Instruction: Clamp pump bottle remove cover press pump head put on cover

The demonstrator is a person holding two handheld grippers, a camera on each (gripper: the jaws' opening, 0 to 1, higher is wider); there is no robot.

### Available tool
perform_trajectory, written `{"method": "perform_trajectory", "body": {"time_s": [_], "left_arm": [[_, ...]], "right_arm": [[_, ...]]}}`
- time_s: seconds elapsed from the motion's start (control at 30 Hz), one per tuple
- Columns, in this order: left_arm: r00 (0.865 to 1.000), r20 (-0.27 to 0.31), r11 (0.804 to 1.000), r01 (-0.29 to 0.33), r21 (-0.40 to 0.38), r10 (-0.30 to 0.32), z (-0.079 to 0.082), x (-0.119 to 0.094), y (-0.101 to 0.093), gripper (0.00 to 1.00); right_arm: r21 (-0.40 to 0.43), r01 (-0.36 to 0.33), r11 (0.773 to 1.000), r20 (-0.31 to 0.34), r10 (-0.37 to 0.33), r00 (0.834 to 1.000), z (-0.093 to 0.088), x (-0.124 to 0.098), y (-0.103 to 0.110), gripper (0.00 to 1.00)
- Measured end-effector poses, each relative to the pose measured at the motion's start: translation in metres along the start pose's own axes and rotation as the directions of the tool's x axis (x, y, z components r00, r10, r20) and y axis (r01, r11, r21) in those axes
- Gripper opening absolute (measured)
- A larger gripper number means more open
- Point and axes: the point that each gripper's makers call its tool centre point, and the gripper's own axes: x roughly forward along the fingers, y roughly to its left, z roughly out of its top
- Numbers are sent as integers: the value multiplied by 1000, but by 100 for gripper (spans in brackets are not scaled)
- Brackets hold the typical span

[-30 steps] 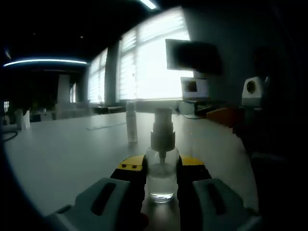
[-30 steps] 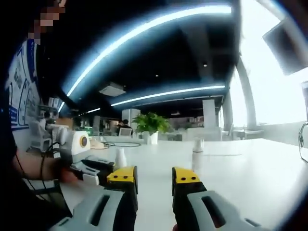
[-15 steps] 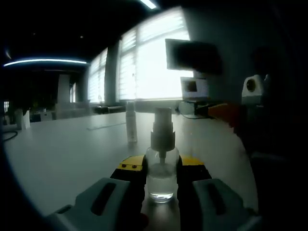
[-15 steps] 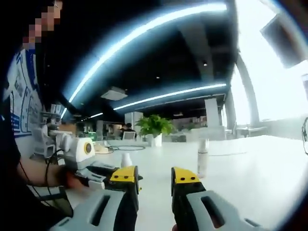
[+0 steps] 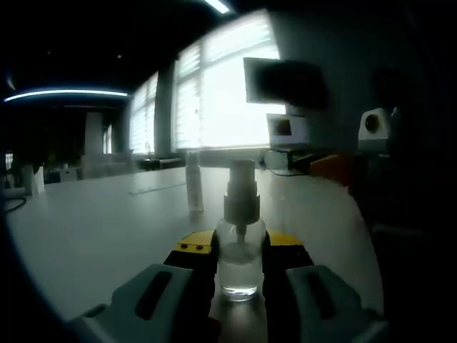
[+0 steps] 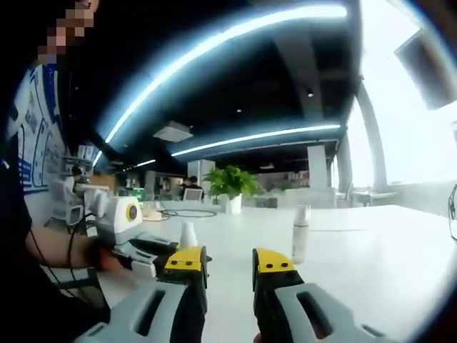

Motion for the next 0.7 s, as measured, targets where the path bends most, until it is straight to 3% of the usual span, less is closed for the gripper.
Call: {"method": "perform_trajectory", "body": {"time_s": [0.17, 0.27, 0.43, 0.6, 0.7], "left_arm": [[1000, -1, 1000, 9, -12, -9, -1, 1, -2, 15], [1000, 3, 1000, 17, 8, -17, 0, 1, -5, 15], [1000, 0, 1000, 28, -6, -28, 0, 1, -7, 15], [999, -2, 999, 32, -16, -32, 0, 0, -8, 15], [999, -2, 999, 33, -14, -33, 0, 0, -8, 15]], "right_arm": [[-50, -38, 998, -35, 36, 999, 11, 7, 9, 18], [-19, -21, 1000, -12, 21, 1000, 26, 15, 3, 16], [-37, -61, 997, -41, 59, 997, 43, 26, 2, 12], [-62, -93, 994, -147, 83, 986, 44, 36, -2, 8], [-23, -139, 990, -158, 134, 978, 54, 45, 4, 6]]}}
